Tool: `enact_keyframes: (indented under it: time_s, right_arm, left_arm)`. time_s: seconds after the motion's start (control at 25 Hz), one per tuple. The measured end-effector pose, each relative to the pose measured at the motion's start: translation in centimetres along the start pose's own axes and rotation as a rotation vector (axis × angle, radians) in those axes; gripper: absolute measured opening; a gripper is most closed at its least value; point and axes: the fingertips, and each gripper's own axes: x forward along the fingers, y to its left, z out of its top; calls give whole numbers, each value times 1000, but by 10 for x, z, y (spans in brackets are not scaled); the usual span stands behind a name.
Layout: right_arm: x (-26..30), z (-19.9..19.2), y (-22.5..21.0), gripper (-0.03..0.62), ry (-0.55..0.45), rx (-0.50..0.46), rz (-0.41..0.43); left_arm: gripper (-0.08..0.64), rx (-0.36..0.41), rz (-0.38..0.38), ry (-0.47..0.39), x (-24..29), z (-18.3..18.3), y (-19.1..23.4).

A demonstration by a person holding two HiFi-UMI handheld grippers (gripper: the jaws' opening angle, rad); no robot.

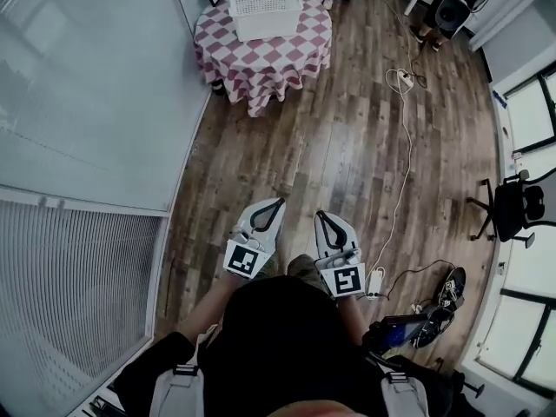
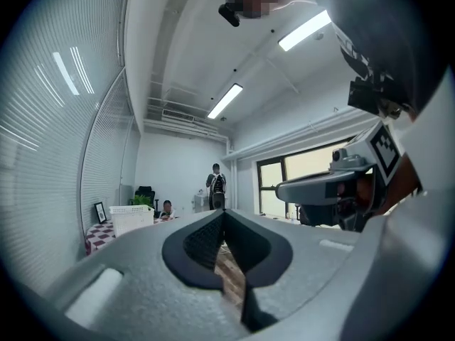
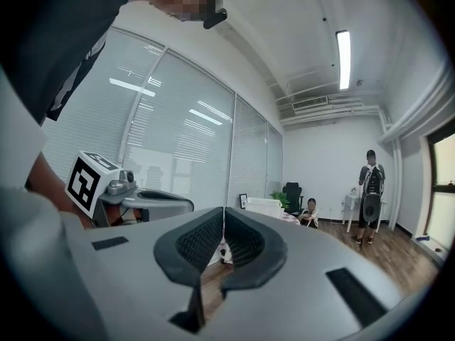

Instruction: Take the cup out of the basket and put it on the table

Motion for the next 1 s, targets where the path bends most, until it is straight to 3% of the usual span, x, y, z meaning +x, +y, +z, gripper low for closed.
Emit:
enact_keyframes:
  time_s: [0.12, 0.2, 0.52, 0.76, 1.0]
  right_arm:
    - [37, -3, -20, 14, -8, 15, -6]
    - [60, -9, -37, 14, 1, 22, -2]
    - [189, -42, -133, 14, 17, 67, 76]
    - [279, -19, -255, 14, -47, 119, 79]
    - [350, -34, -327, 14, -19, 100, 102]
  left_arm:
    - [5, 51, -21, -8, 34, -3, 34]
    - [5, 44, -23, 3, 55, -6, 49]
    - [5, 74, -2, 129, 180, -37, 121]
    - [5, 22, 15, 150, 303, 2, 166]
    - [5, 12, 95, 85, 380, 14, 218]
